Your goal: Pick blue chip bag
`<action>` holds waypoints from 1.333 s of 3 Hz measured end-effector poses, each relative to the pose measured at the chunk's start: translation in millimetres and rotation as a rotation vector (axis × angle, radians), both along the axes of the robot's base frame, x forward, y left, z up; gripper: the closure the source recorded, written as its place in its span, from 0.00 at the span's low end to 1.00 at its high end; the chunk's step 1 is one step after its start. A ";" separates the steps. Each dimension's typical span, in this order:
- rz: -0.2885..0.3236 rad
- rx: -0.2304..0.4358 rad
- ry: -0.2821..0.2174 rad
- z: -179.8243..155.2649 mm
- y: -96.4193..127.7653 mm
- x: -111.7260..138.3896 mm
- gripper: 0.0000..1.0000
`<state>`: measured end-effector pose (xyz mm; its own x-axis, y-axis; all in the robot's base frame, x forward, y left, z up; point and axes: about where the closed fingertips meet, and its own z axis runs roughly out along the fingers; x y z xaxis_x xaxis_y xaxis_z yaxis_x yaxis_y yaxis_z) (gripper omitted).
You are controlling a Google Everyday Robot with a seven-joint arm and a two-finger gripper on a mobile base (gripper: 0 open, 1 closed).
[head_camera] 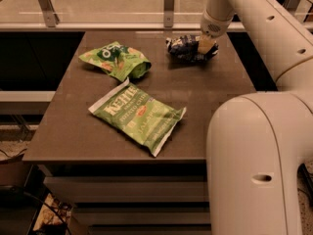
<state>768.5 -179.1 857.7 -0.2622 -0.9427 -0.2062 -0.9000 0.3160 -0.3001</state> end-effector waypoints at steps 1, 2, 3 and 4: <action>0.014 0.010 -0.018 20.0 7.7 -2.8 1.00; 0.018 0.006 -0.058 43.4 11.9 -4.2 1.00; 0.003 -0.006 -0.104 67.0 13.5 -9.5 1.00; -0.033 -0.025 -0.150 89.9 13.4 -22.0 1.00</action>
Offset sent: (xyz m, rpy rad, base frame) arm -0.0127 0.0140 0.0801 -0.0008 -0.1098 0.0196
